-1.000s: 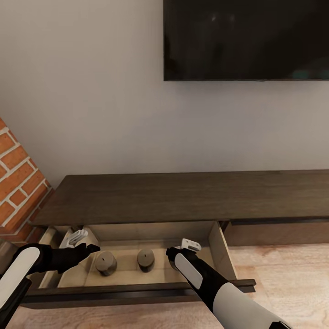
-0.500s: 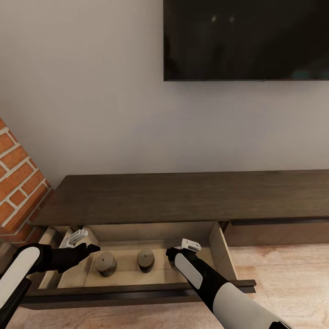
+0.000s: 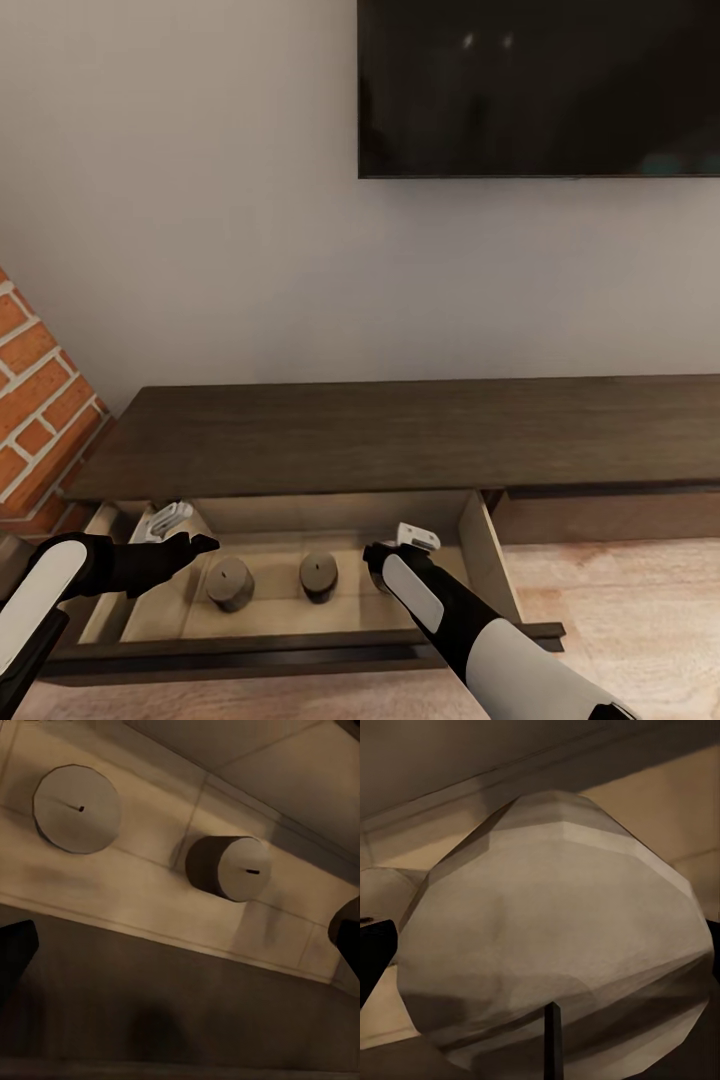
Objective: Place each of the two pumpkins and all three candles from the living room inside a cabinet in the living room (use any cabinet), then make sure every cabinet is closed, and position the cauldron so it is next to a table in the living room.
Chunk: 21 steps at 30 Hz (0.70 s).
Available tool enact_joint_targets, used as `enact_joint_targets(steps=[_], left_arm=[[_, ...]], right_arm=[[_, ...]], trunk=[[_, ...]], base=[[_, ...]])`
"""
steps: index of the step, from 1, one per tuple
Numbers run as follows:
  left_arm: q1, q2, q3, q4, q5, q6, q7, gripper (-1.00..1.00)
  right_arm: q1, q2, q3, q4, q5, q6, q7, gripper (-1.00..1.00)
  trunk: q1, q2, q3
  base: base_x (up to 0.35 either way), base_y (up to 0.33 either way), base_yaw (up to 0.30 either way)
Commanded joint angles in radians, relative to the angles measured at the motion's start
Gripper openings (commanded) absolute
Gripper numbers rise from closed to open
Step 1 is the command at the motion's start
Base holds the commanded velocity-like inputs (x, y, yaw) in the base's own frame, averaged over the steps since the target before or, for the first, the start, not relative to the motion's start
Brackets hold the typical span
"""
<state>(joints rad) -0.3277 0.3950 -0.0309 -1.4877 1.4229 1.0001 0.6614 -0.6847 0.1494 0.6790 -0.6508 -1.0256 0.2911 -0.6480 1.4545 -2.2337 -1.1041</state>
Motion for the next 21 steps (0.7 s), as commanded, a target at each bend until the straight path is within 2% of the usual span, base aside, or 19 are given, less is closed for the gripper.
enact_joint_targets(steps=[1, 3, 9, 21], left_arm=[[-0.001, 0.001, -0.001, -0.001, 0.01, 0.0, 0.01, 1.0], [-0.001, 0.001, -0.001, -0.001, 0.01, 0.0, 0.01, 1.0], [-0.001, 0.001, -0.001, -0.001, 0.01, 0.0, 0.01, 1.0], [0.001, 0.0, -0.003, -0.012, 0.01, 0.0, 0.01, 1.0]], right_arm=[[-0.001, 0.0, 0.004, 0.004, -0.003, 0.004, -0.007, -1.0], [-0.001, 0.001, 0.003, 0.026, -0.006, 0.007, -0.006, -1.0], [-0.001, 0.001, 0.002, 0.05, -0.05, 0.032, -0.005, -1.0], [-0.001, 0.001, 0.002, 0.051, -0.054, 0.034, -0.004, -1.0]], trunk=[[0.0, 0.0, -0.001], [0.0, 0.0, -0.001], [0.0, 0.0, -0.001], [0.0, 0.0, -0.001]], base=[[0.059, 0.0, 0.0], [0.056, 0.0, 0.0], [0.01, 0.0, 0.0], [0.024, 0.0, 0.0]])
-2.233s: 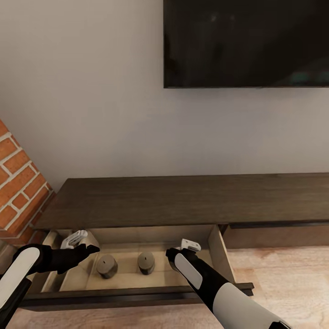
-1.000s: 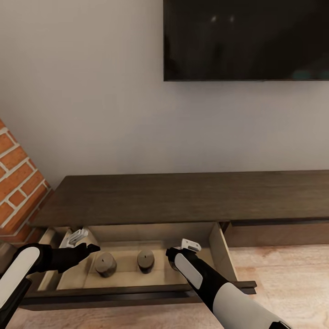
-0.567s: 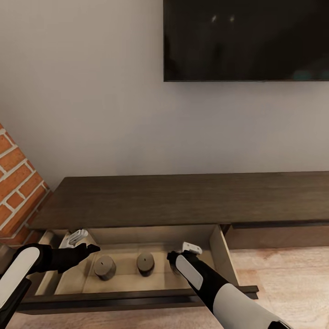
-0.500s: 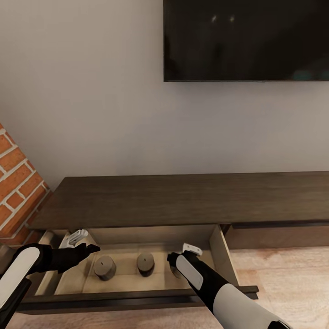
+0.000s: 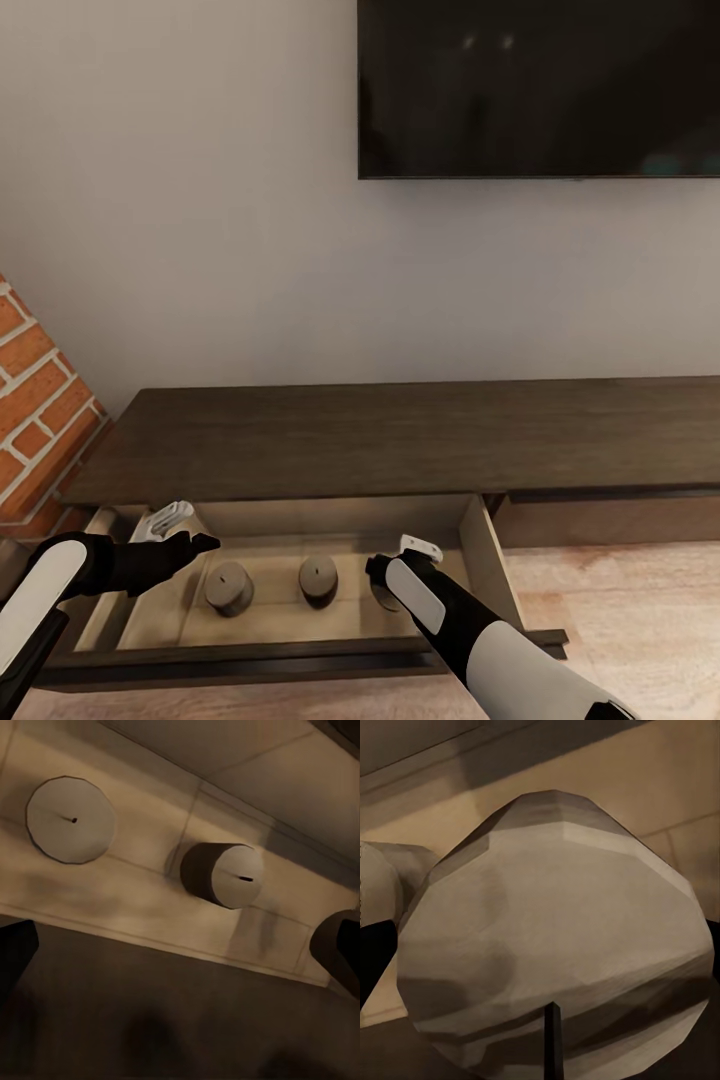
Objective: Place each of the two pumpkins and all three candles from the living room inside a cabinet in the living room (use any cabinet), then make sure every cabinet is closed, and position the cauldron so it is next to a table in the living room.
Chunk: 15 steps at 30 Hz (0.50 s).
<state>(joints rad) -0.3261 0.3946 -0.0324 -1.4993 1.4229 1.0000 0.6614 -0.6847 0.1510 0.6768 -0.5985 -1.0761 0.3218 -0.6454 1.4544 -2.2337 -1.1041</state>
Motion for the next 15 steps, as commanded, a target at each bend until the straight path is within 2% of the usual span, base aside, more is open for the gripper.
enact_joint_targets(steps=[1, 9, 13, 15], left_arm=[[-0.001, 0.0, -0.001, -0.001, 0.01, 0.0, 0.01, 1.0], [-0.001, 0.0, 0.0, -0.002, 0.01, 0.0, 0.01, 1.0], [-0.001, 0.0, 0.0, -0.002, 0.01, 0.0, 0.01, 1.0], [-0.001, 0.001, 0.001, -0.002, 0.015, 0.0, 0.01, 1.0]], right_arm=[[-0.001, -0.001, 0.004, -0.001, -0.004, 0.003, -0.007, -1.0], [-0.001, -0.002, 0.004, -0.001, -0.004, 0.002, -0.007, -1.0], [-0.001, -0.002, 0.003, -0.001, -0.004, 0.0, -0.007, -1.0], [-0.001, -0.002, 0.003, -0.001, -0.004, -0.003, -0.007, -1.0]], trunk=[[0.0, 0.0, -0.001], [0.0, 0.0, -0.001], [0.015, -0.028, -0.013], [0.015, -0.028, -0.013]], base=[[0.062, 0.0, 0.0], [0.022, 0.0, 0.0], [0.0, 0.0, 0.0], [0.0, 0.0, 0.0]])
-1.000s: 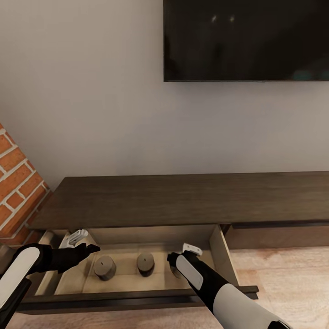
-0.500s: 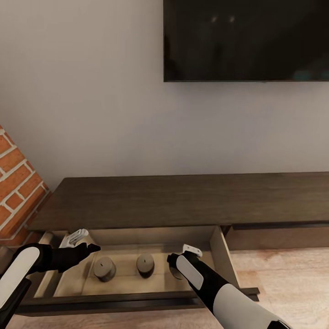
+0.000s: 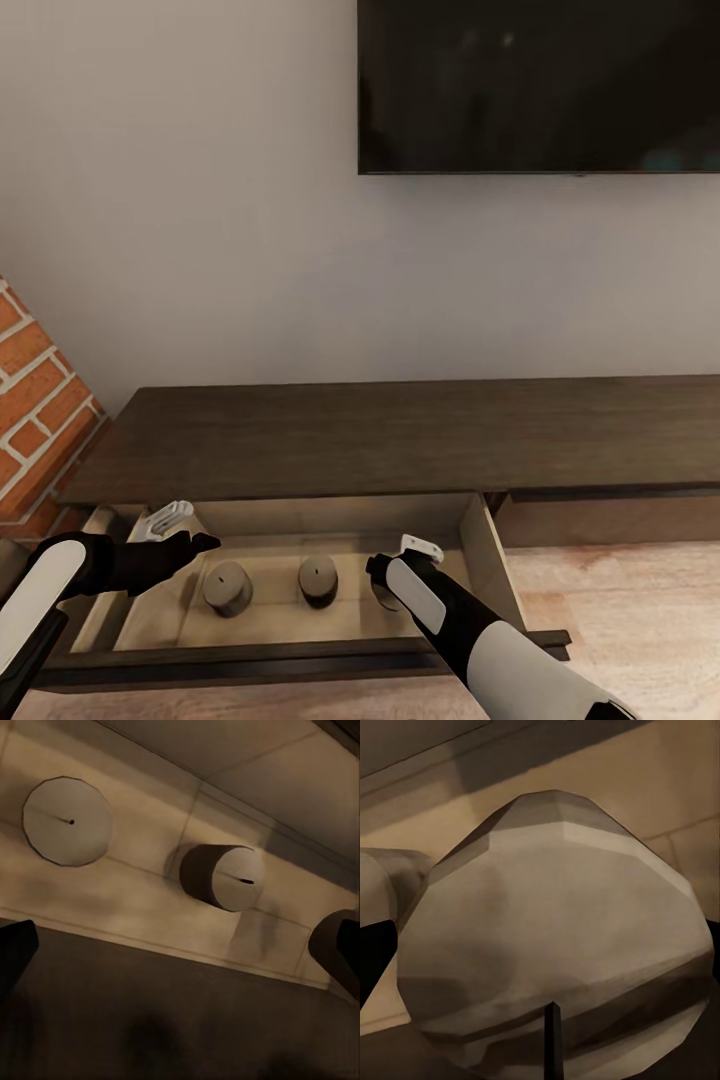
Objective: Place each of the two pumpkins and all three candles from the living room inside a cabinet in the living room (use any cabinet), then make sure every cabinet is closed, and position the cauldron so it is next to a table in the living room.
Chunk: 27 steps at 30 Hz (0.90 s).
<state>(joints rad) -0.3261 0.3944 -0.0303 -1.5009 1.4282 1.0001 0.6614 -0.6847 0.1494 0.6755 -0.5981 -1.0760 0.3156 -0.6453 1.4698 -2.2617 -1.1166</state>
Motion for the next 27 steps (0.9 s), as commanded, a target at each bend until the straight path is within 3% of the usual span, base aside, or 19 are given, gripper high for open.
enact_joint_targets(steps=[1, 4, 7, 27], left_arm=[[-0.001, 0.001, -0.001, -0.001, 0.019, 0.0, 0.01, 1.0], [0.004, 0.001, 0.0, -0.002, 0.053, 0.0, 0.01, 1.0], [0.007, 0.001, 0.001, -0.002, 0.062, 0.0, 0.01, 1.0], [0.013, 0.001, 0.0, -0.012, 0.066, 0.0, 0.01, 1.0]], right_arm=[[-0.001, -0.001, 0.004, -0.001, -0.004, 0.003, -0.007, -1.0], [-0.001, -0.001, 0.004, -0.001, -0.004, -0.004, -0.007, -1.0], [-0.001, -0.001, 0.004, 0.0, -0.004, -0.008, -0.007, -1.0], [-0.001, -0.001, 0.005, -0.002, -0.004, -0.009, -0.007, -1.0]], trunk=[[0.004, -0.007, -0.004], [0.015, -0.028, -0.013], [0.023, -0.042, -0.02], [0.031, -0.056, -0.026]], base=[[0.0, 0.0, 0.0], [0.0, 0.0, 0.0], [0.0, 0.0, 0.0], [0.016, 0.0, 0.0]])
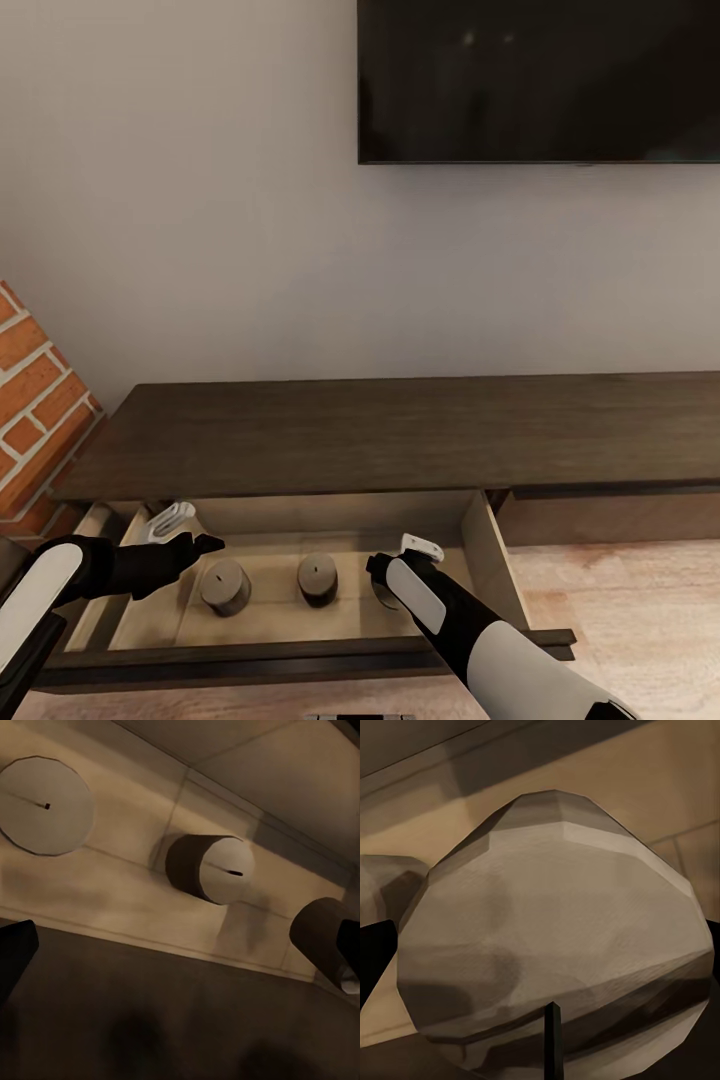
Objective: Place each of the two pumpkins and all three candles from the living room inside a cabinet in the living room (use any cabinet), then make sure every cabinet is closed, and position the cauldron so it is next to a table in the living room.
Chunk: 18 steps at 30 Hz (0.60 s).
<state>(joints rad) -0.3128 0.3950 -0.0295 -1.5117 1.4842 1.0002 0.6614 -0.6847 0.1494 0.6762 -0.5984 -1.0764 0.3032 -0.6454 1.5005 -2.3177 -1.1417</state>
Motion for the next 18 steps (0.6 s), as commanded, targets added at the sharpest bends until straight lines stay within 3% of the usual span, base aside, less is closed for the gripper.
enact_joint_targets(steps=[1, 11, 18], left_arm=[[-0.001, 0.001, -0.001, -0.001, 0.01, 0.0, 0.01, 1.0], [-0.001, 0.001, -0.002, -0.004, 0.01, 0.0, 0.01, 1.0], [0.0, 0.001, -0.001, -0.006, 0.01, 0.0, 0.01, 1.0]], right_arm=[[-0.001, -0.001, 0.004, -0.001, -0.003, 0.004, -0.007, -1.0], [-0.001, -0.001, 0.004, -0.001, -0.003, 0.004, -0.007, -1.0], [-0.001, -0.001, 0.004, -0.001, -0.003, 0.004, -0.007, -1.0]], trunk=[[0.0, 0.0, -0.001], [0.0, 0.0, -0.001], [0.023, -0.042, -0.02]], base=[[0.0, 0.0, 0.0], [0.01, 0.0, 0.0], [0.0, 0.0, 0.0]])
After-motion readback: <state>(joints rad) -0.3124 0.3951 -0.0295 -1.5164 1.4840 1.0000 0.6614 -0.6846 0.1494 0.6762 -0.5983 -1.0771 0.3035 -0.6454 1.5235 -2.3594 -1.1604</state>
